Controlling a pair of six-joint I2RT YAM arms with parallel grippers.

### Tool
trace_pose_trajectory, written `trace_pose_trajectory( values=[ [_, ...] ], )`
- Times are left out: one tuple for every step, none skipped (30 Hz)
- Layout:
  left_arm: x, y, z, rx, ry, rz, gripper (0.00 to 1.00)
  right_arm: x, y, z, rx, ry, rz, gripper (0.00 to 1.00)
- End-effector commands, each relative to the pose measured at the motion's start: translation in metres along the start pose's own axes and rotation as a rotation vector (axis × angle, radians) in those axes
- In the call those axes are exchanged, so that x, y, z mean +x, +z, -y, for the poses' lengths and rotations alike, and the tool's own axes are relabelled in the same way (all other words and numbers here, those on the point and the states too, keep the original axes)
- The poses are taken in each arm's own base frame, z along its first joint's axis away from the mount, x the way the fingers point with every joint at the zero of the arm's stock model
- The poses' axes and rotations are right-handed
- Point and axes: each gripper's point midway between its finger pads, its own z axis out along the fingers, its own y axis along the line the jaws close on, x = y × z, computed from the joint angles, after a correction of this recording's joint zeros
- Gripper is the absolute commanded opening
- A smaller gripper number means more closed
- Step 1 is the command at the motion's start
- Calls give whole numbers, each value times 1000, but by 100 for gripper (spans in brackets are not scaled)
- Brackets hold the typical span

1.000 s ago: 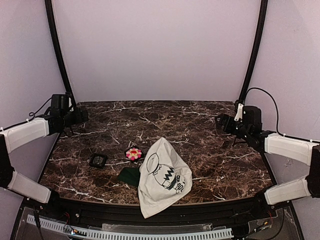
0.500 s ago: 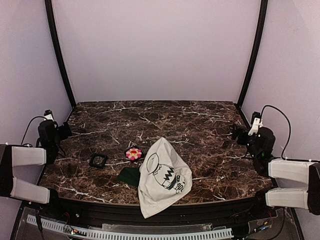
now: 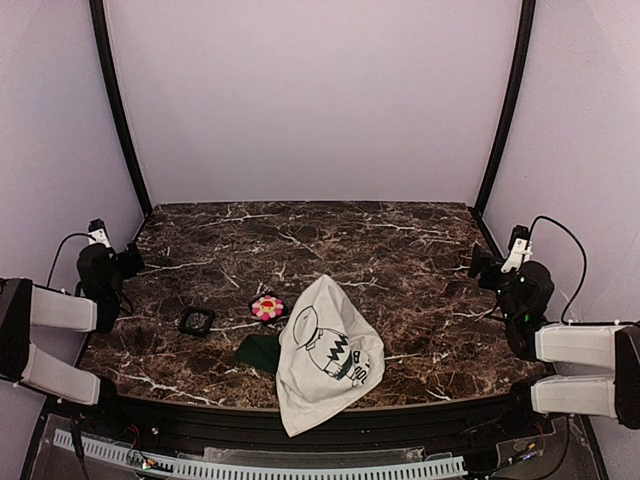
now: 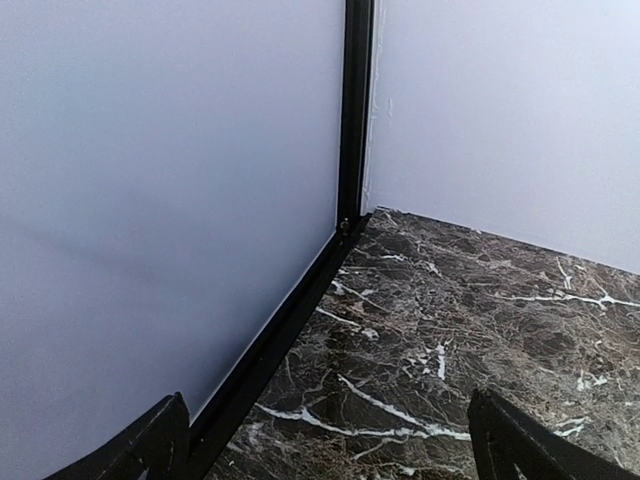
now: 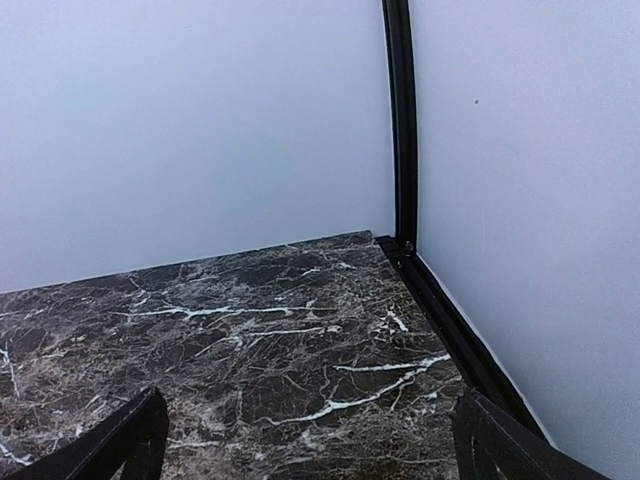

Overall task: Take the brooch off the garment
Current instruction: Reset both arms

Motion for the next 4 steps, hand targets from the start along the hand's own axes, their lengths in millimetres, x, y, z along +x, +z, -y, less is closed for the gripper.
trace_pose_trajectory(
  values=[
    [1,-2,3,23,6,14,99,-7,0,2,8,-1,32,99],
    [1,-2,2,20,5,14,99,-7,-1,4,15,-1,32,99],
    [1,-3,1,16,1,16,99,-7,-1,5,22,0,33,99],
    [1,-3,0,6,0,15,99,-7,-2,6,30,2,34,99]
  ],
)
